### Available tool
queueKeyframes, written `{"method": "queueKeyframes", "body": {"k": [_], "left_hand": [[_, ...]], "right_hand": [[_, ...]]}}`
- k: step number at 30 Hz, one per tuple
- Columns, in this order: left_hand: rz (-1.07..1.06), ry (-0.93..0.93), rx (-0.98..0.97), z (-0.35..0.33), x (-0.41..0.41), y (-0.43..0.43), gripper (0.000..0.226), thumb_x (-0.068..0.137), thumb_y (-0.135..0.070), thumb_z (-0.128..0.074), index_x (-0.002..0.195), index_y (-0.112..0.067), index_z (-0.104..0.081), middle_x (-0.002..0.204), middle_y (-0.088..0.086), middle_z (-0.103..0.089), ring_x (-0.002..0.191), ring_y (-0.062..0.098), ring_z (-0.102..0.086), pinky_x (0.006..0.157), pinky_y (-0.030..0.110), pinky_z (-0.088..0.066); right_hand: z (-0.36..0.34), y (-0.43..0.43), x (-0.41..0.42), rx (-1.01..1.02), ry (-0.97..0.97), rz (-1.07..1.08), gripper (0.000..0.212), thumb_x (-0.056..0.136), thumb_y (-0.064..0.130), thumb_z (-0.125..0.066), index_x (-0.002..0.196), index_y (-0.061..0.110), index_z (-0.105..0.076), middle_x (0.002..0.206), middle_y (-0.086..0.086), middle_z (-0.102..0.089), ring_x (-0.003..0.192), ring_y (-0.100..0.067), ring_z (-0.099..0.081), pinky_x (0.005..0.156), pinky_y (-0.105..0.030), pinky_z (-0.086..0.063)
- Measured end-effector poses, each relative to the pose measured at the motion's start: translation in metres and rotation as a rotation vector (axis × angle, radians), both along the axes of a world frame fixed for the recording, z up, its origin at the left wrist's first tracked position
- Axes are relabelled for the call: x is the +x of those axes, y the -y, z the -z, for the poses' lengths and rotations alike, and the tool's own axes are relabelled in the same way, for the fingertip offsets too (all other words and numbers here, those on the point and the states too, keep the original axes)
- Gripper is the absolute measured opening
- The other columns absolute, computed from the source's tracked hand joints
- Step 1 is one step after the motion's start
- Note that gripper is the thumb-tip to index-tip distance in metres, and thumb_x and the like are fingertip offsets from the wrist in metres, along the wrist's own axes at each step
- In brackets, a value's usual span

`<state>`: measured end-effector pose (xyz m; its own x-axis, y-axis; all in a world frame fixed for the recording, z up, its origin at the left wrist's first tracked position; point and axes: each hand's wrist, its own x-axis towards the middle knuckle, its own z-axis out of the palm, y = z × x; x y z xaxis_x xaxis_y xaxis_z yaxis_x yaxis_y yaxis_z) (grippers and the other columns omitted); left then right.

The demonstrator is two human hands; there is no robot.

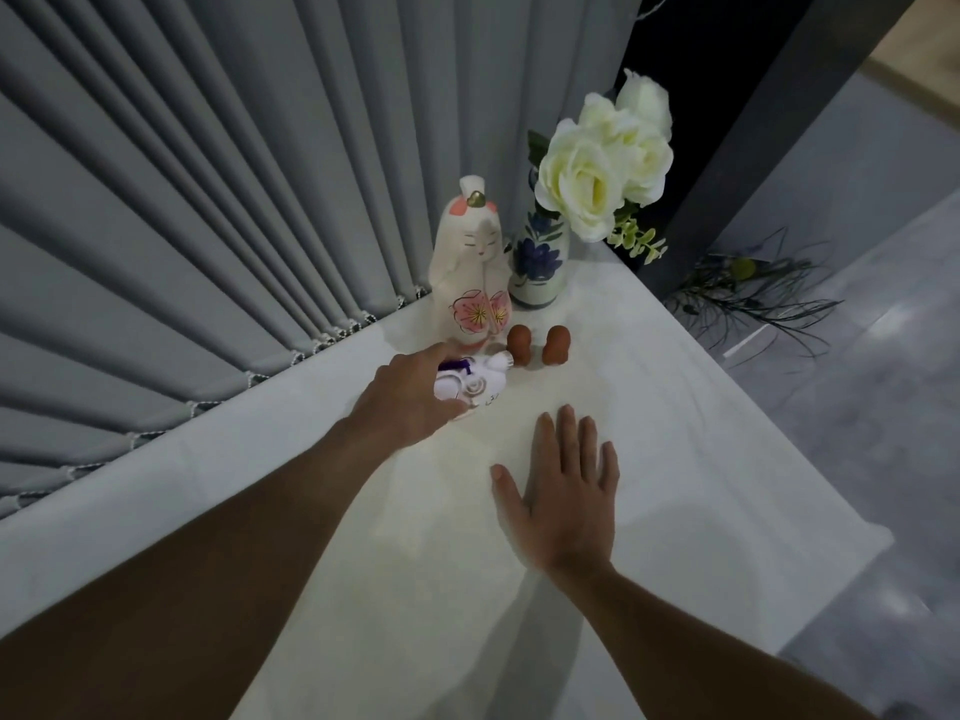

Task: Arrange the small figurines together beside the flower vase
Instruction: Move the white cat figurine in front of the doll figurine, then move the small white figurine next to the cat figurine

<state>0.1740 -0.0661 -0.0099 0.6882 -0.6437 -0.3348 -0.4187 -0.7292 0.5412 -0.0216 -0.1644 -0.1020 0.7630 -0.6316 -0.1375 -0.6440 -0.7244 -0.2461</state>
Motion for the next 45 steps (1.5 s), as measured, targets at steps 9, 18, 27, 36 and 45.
{"method": "queueKeyframes", "body": {"k": [9,18,27,36,45], "left_hand": [[0.023,-0.042,0.01,0.007,0.003,0.012,0.063,0.07,-0.045,-0.085,0.127,-0.035,-0.058,0.116,-0.004,-0.072,0.1,0.023,-0.068,0.087,0.038,-0.057],[-0.066,-0.04,0.1,-0.011,-0.023,-0.051,0.093,0.075,-0.052,-0.08,0.151,-0.026,-0.033,0.154,-0.003,-0.042,0.138,0.024,-0.045,0.106,0.036,-0.04],[-0.16,-0.032,0.276,-0.03,-0.065,-0.206,0.083,0.082,-0.052,-0.073,0.151,-0.024,-0.036,0.155,-0.001,-0.038,0.141,0.022,-0.041,0.113,0.036,-0.037],[-0.099,-0.213,0.678,-0.018,-0.099,-0.357,0.115,0.059,-0.062,-0.083,0.153,-0.032,-0.024,0.153,0.0,-0.029,0.14,0.026,-0.038,0.109,0.046,-0.042],[-0.219,-0.103,0.435,0.017,-0.122,-0.412,0.042,0.083,-0.027,-0.073,0.121,-0.016,-0.059,0.116,0.003,-0.06,0.111,0.027,-0.063,0.088,0.032,-0.047]], "right_hand": [[0.006,0.006,-0.002,-0.001,-0.01,-0.002,0.086,0.097,0.076,-0.019,0.162,0.02,-0.019,0.173,-0.006,-0.007,0.159,-0.03,-0.001,0.128,-0.053,-0.003],[0.008,-0.008,-0.005,0.008,-0.078,-0.063,0.093,0.094,0.078,-0.01,0.163,0.016,-0.005,0.173,-0.01,0.004,0.159,-0.033,0.008,0.127,-0.056,0.003],[0.01,-0.144,-0.014,0.047,-0.014,-0.373,0.092,0.096,0.075,-0.024,0.163,0.013,-0.013,0.172,-0.013,-0.004,0.159,-0.033,0.004,0.129,-0.053,-0.002],[0.018,-0.229,-0.018,-0.005,0.004,-0.471,0.094,0.095,0.072,-0.033,0.161,0.008,-0.018,0.172,-0.012,-0.01,0.159,-0.035,-0.003,0.127,-0.055,-0.004],[0.021,-0.228,-0.018,-0.024,0.022,-0.443,0.093,0.094,0.072,-0.035,0.162,0.012,-0.017,0.173,-0.008,-0.009,0.159,-0.031,-0.003,0.128,-0.052,-0.001]]}}
